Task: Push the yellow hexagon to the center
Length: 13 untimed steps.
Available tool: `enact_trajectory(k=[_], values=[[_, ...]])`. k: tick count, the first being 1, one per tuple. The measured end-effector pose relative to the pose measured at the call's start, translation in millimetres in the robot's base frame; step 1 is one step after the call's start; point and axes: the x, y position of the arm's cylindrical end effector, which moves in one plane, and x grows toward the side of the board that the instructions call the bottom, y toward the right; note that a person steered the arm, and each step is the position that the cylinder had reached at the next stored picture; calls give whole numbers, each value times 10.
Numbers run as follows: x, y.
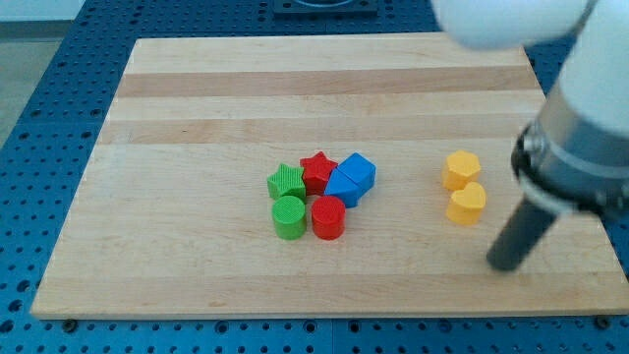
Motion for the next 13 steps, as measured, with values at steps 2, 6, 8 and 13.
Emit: enact_trajectory(k=[2,6,8,13], values=[[-528,-80],[-1133,-693],[-1228,-451],[-1116,-788]])
